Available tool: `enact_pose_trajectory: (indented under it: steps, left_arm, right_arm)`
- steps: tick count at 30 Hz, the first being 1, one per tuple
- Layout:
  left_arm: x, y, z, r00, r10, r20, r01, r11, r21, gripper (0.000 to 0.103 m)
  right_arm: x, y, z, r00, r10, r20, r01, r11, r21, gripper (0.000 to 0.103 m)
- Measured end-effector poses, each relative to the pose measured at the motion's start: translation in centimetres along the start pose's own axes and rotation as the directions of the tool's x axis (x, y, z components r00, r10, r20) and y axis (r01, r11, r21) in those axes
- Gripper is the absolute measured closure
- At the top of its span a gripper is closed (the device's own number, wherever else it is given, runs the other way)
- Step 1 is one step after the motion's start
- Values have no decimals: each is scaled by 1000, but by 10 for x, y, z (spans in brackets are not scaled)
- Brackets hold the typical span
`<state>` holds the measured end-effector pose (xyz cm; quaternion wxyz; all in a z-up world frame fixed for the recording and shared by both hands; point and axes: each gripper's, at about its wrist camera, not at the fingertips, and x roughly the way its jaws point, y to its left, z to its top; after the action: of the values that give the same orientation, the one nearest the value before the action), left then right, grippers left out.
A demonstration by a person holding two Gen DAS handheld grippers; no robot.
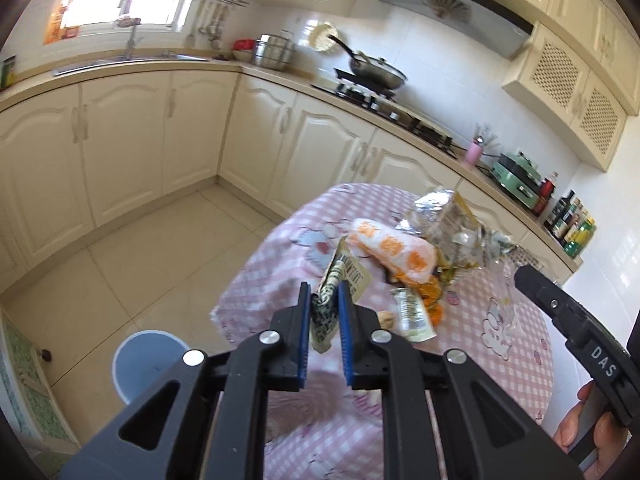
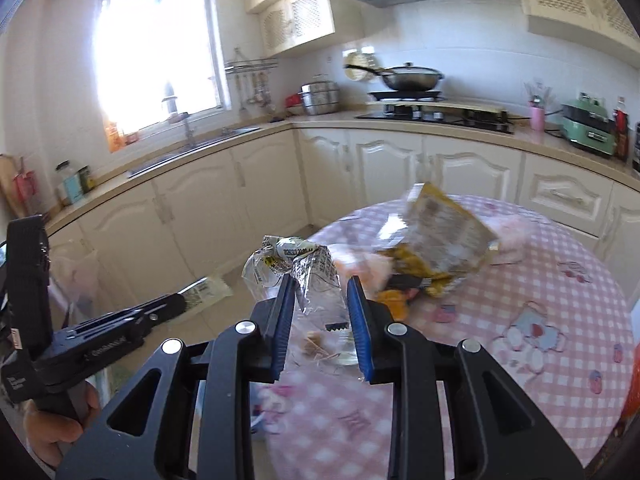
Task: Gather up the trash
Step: 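Carry both wrappers over the blue bin and open the left tool to drop its wrapper, then open the right tool over the blue bin to drop the clear wrapper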
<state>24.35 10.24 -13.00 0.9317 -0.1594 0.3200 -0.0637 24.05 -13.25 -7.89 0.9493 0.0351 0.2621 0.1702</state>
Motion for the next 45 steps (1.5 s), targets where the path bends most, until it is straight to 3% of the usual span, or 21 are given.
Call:
enact_pose_trajectory:
  steps: [8,17,24,26,29,37,45]
  left_arm:
    - [-19,79,-14,990,139,-28,-141,984,-113,91]
    - [4,159,-32,961,250,-121,-271,938,-217,91]
    - [39,201,-32,948,276,-161,-311,913,-263,87]
    - [45,207,-28,948,279,-155,-313,908,-278,72]
    - [52,214,-26,943,290,-161,-326,902,-284,61]
    - [60,234,-42,931,294,-217,-352,882,-313,56]
    - [47,244,-42,925,320,-203,-373,866,-333,53]
  right_arm:
    - [70,86,-20,980,141,-143,-155,984,-85,78]
    - [157,151,-55,922,221,-316,-260,962,-87,77]
    - [196,169,-67,904,225,-364,-269,960,-73,78]
    - [206,171,-66,900,225,-374,-268,961,-66,78]
    - [217,172,-69,895,224,-385,-267,962,-61,77]
    - [232,180,-81,877,232,-422,-281,958,-58,77]
    - [240,192,-82,859,269,-436,-315,949,-35,77]
